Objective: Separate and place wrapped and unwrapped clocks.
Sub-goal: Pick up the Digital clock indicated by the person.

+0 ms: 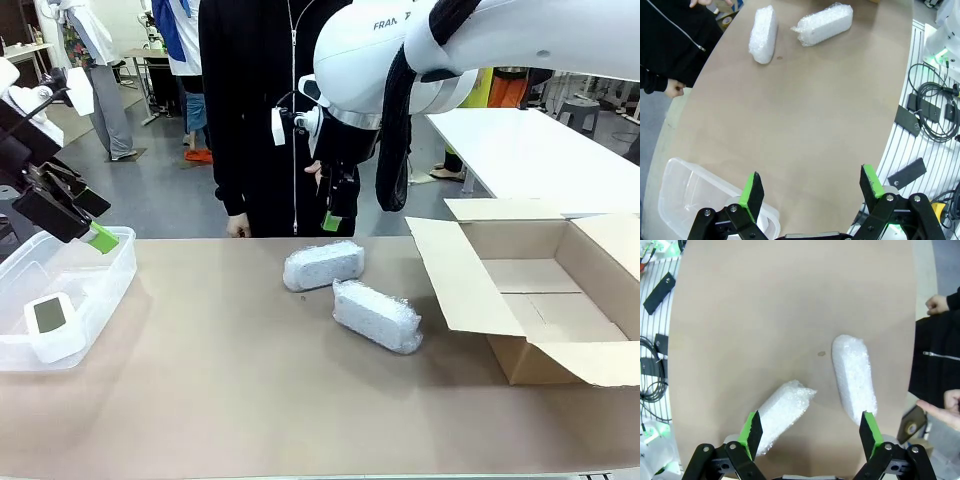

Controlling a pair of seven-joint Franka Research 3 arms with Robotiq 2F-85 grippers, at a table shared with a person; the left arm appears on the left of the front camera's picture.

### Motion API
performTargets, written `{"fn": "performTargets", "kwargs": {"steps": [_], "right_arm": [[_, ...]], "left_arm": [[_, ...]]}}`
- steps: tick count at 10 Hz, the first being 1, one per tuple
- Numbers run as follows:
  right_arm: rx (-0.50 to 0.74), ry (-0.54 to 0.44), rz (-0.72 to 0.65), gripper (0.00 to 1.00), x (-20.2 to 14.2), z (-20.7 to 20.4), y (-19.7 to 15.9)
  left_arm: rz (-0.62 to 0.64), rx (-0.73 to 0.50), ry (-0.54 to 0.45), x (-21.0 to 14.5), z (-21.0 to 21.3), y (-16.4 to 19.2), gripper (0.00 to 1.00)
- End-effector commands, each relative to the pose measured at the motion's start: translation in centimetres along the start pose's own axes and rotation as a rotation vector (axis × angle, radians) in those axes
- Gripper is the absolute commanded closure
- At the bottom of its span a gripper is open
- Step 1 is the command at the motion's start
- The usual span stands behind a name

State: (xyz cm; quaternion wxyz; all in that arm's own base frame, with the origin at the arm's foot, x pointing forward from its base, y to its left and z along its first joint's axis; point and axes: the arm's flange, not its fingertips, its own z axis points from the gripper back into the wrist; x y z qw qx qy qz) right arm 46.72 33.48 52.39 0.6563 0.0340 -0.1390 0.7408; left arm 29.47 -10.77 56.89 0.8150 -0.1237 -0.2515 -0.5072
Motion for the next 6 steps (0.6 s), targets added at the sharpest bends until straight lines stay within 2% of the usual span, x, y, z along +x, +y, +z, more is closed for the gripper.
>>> {"fn": "performTargets", "kwargs": {"steps": [1,6], "right_arm": [[0.015,0.005,0.019,0.00,-0.7,-2.3,-2.3],[0.034,0.047,0.055,0.00,-1.2,-8.7,-5.3]], "left_arm": [[0.002,0.013,-0.002,0.1,-0.1,-0.2,0.00],[0.002,0.013,-0.002,0.1,-0.1,-0.2,0.00]]}}
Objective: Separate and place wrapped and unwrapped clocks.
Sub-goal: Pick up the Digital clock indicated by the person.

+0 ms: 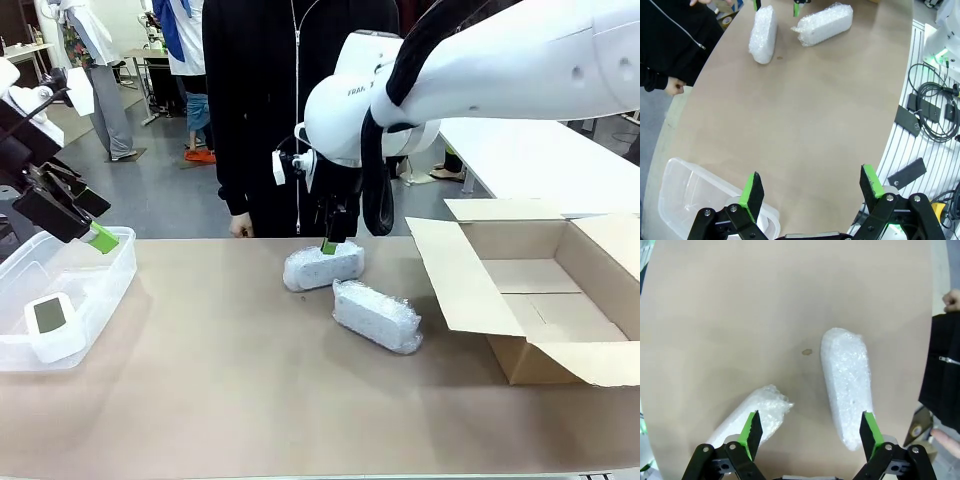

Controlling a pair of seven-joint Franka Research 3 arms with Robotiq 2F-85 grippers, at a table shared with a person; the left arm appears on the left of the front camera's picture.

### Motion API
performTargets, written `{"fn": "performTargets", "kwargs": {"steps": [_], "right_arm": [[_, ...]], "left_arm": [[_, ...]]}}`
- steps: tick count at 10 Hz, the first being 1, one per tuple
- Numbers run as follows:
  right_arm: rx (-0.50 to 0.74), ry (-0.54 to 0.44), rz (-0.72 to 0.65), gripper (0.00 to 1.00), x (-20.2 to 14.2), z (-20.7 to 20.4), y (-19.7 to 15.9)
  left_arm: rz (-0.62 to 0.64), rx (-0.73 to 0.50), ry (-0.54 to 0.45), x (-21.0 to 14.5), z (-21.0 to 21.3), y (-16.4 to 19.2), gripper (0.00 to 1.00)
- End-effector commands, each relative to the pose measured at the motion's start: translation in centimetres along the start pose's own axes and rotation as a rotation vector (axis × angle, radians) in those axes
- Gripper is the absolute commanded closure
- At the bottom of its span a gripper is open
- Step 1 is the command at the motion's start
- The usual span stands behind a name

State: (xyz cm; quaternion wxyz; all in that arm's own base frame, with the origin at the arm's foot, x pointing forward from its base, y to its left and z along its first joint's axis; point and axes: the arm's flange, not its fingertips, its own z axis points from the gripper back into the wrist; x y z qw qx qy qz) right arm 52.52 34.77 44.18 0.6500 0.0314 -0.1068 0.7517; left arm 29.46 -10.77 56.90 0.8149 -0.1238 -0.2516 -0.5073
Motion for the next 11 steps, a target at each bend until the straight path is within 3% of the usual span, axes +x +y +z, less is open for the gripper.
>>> {"fn": "performTargets", "kwargs": {"steps": [1,4,7,11], "right_arm": [[0.037,0.009,0.046,0.00,-0.1,-0.6,-1.6],[0.021,0.033,0.105,0.00,-0.8,-2.2,-4.0],[0.082,0.035,0.090,0.00,-2.2,-3.8,-6.4],[0.101,0.041,0.108,0.00,-2.4,-5.4,-6.6]], "left_arm": [[0.002,0.013,-0.002,0.1,-0.1,-0.2,0.00],[0.002,0.013,-0.002,0.1,-0.1,-0.2,0.00],[0.002,0.013,-0.002,0.1,-0.1,-0.2,0.00],[0.002,0.013,-0.002,0.1,-0.1,-0.2,0.00]]}}
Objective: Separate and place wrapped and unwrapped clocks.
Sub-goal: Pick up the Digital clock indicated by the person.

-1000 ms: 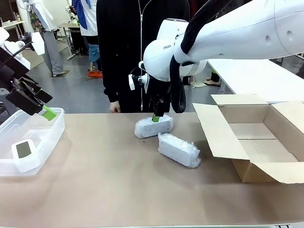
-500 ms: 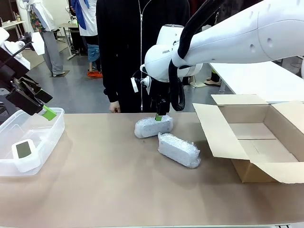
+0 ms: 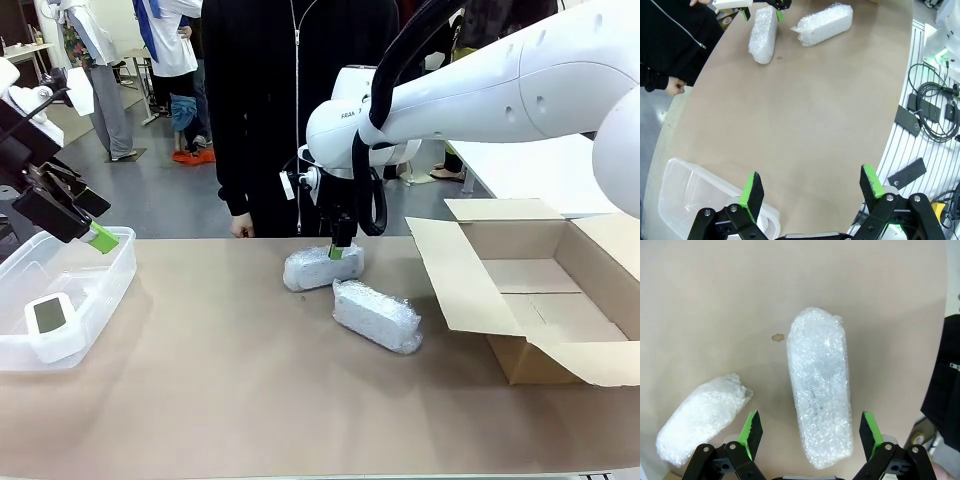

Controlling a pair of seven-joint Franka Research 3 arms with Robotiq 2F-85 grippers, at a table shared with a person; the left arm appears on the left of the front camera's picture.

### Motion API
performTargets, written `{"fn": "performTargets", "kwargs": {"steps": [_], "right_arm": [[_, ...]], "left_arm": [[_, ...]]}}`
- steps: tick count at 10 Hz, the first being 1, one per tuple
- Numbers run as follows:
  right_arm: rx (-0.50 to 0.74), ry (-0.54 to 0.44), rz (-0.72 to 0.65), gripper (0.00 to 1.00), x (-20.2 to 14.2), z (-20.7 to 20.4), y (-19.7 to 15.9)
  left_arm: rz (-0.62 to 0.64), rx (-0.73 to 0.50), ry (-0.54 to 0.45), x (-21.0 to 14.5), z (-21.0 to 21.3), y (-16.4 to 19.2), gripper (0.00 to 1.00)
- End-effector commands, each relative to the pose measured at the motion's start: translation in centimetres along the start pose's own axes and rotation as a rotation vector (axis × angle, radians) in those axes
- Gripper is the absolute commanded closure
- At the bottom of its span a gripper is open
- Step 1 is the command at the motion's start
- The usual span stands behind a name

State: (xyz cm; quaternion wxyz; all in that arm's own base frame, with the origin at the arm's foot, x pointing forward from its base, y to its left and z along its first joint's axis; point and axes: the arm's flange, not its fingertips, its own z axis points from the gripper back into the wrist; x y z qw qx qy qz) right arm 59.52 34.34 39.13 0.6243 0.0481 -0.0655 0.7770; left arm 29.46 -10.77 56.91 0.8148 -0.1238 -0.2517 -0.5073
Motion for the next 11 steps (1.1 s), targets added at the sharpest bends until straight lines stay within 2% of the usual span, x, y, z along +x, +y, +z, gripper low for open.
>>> {"fn": "performTargets", "kwargs": {"steps": [1,7,10,11], "right_arm": [[0.002,0.037,0.037,0.00,0.2,-0.4,-0.4],[0.003,0.057,0.107,0.00,0.3,-3.7,-1.4],[0.056,0.072,0.103,0.00,0.7,-4.5,-1.4],[0.038,0.075,0.076,0.17,0.7,-4.3,-1.4]], "left_arm": [[0.002,0.013,-0.002,0.1,-0.1,-0.2,0.00],[0.002,0.013,-0.002,0.1,-0.1,-0.2,0.00],[0.002,0.013,-0.002,0.1,-0.1,-0.2,0.00],[0.002,0.013,-0.002,0.1,-0.1,-0.2,0.00]]}}
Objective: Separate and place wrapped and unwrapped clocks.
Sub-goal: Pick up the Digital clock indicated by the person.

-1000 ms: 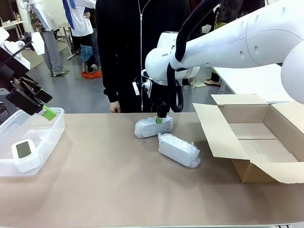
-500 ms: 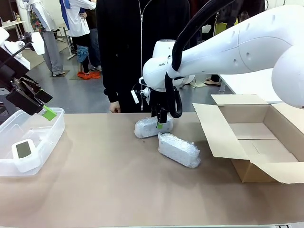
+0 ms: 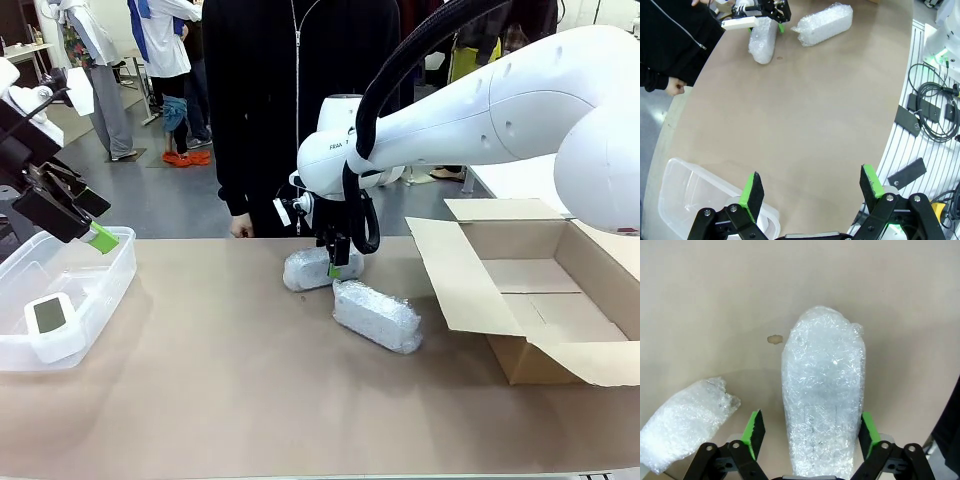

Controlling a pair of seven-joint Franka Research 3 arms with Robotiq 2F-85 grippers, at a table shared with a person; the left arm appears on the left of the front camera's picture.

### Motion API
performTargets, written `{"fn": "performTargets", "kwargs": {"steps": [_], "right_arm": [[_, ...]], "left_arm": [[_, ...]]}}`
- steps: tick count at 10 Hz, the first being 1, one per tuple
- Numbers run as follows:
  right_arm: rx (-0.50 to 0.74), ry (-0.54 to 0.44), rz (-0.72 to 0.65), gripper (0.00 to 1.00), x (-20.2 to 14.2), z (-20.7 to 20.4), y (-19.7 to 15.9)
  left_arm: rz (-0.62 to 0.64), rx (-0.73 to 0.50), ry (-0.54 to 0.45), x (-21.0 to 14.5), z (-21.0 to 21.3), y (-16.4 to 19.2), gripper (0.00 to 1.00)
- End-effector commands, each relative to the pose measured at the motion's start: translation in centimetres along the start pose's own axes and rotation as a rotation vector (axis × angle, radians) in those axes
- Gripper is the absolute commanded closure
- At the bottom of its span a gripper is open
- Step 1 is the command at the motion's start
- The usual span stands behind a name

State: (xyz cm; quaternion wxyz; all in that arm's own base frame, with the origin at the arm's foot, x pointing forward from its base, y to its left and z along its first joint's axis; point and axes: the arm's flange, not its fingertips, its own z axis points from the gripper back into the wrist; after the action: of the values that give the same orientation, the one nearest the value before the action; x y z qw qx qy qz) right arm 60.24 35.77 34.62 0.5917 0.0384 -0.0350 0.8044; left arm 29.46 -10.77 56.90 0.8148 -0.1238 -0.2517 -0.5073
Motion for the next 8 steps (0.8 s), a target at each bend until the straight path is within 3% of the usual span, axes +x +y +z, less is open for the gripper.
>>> {"fn": "performTargets", "kwargs": {"steps": [1,2,3,4,5,6,7,8], "right_arm": [[-0.004,0.043,-0.020,0.18,0.07,0.37,-0.74],[0.004,0.044,-0.008,0.35,0.16,0.34,-0.73],[-0.001,0.047,-0.008,0.36,0.23,0.34,-0.77],[0.004,0.050,-0.009,0.53,0.23,0.32,-0.84],[0.012,0.057,-0.005,0.54,0.19,0.41,-0.77],[0.008,0.052,-0.005,0.72,0.15,0.45,-0.76],[0.006,0.047,-0.004,0.73,0.11,0.49,-0.71],[0.013,0.032,0.002,0.90,0.21,0.76,-0.55]], "left_arm": [[0.002,0.013,-0.002,0.07,-0.08,-0.15,0.00],[0.002,0.013,-0.002,0.07,-0.08,-0.15,0.00],[0.002,0.013,-0.002,0.07,-0.08,-0.15,0.00],[0.002,0.013,-0.002,0.07,-0.08,-0.15,0.00],[0.002,0.013,-0.002,0.07,-0.08,-0.15,0.00],[0.002,0.013,-0.002,0.07,-0.08,-0.15,0.00],[0.002,0.013,-0.002,0.07,-0.08,-0.15,0.00],[0.002,0.013,-0.002,0.07,-0.08,-0.15,0.00]]}}
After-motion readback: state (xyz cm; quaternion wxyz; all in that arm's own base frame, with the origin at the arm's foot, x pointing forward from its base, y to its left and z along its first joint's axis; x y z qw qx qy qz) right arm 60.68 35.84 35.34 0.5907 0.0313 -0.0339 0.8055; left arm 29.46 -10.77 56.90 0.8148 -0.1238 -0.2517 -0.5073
